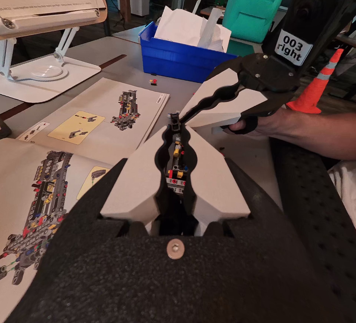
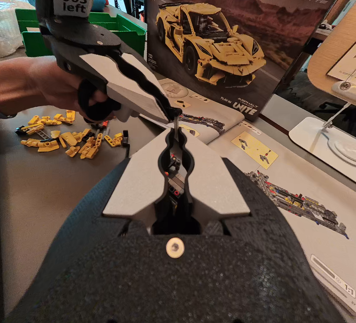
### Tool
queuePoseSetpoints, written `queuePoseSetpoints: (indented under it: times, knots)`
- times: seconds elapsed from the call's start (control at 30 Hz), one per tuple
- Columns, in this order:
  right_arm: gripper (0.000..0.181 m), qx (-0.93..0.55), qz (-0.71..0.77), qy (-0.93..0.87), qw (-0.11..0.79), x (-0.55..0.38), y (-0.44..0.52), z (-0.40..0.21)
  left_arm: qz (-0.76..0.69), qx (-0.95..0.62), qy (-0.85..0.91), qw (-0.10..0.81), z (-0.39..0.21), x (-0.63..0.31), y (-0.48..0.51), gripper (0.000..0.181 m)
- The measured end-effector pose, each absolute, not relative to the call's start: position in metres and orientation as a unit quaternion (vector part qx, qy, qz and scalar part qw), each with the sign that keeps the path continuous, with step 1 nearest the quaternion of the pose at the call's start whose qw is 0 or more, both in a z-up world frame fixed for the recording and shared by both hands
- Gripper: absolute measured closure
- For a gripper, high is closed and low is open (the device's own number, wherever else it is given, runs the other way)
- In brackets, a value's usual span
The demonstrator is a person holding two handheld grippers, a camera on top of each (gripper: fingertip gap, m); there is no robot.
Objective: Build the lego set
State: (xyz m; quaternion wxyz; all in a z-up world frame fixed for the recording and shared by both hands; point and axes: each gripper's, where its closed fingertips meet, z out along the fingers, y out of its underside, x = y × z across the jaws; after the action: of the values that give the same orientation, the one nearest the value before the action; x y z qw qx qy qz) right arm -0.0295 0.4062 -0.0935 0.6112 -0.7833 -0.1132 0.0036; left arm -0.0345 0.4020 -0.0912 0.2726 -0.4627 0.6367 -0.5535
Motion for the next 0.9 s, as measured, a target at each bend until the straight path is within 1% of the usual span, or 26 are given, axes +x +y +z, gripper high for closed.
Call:
queuePoseSetpoints:
  times: [0.23, 0.57, 0.77, 0.9]
  knots:
    - [0.179, -0.766, -0.007, -0.122, 0.631, -0.031, 0.404, -0.084, -0.563, -0.481, 0.614, 0.273, -0.086, -0.036, 0.415, 0.175]
    - [0.179, -0.778, -0.009, -0.124, 0.616, -0.032, 0.405, -0.093, -0.559, -0.450, 0.645, 0.261, -0.090, -0.036, 0.392, 0.175]
    - [0.179, -0.747, -0.016, -0.137, 0.650, -0.035, 0.400, -0.079, -0.576, -0.477, 0.604, 0.275, -0.079, -0.038, 0.419, 0.175]
    - [0.179, -0.742, -0.055, -0.156, 0.650, -0.034, 0.401, -0.081, -0.586, -0.453, 0.616, 0.270, -0.074, -0.041, 0.406, 0.175]
